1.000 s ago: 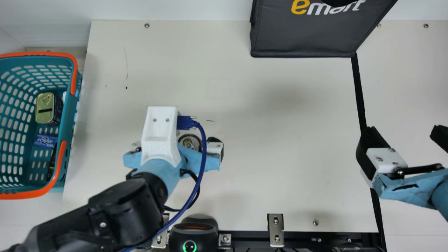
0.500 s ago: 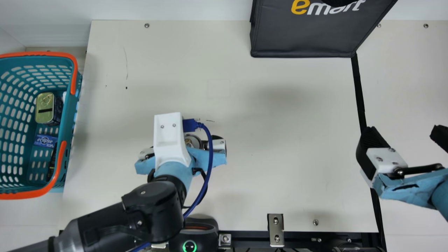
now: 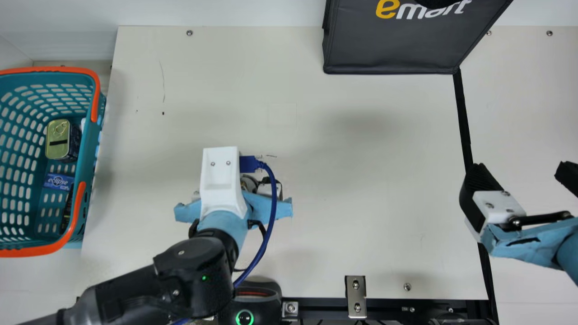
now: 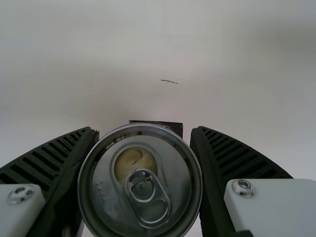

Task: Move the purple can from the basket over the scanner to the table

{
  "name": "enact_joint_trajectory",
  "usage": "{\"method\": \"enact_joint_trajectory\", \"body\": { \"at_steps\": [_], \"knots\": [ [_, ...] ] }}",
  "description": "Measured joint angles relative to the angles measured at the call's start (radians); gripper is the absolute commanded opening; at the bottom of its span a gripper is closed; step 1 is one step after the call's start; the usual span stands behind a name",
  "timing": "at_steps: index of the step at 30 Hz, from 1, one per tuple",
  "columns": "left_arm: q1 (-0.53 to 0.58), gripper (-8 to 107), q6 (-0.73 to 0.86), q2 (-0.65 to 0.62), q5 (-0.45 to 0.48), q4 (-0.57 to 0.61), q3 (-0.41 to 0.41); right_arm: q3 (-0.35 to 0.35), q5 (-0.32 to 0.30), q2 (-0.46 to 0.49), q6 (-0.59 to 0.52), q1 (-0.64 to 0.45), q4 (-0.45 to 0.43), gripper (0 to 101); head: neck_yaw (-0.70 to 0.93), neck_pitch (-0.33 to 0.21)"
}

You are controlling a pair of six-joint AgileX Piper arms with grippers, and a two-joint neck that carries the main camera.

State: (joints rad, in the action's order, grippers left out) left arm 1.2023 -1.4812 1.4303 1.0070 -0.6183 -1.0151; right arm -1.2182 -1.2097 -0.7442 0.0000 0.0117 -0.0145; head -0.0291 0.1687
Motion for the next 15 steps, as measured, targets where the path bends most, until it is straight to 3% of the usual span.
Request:
{"method": "enact_joint_trajectory", "body": {
  "at_steps": [15],
  "knots": [
    [-0.034,-8,0.430,-0.138,-0.042,0.125,0.023,0.000,0.000,0.000,0.000,0.000,0.000,95,0.000,0.000]
  ]
}}
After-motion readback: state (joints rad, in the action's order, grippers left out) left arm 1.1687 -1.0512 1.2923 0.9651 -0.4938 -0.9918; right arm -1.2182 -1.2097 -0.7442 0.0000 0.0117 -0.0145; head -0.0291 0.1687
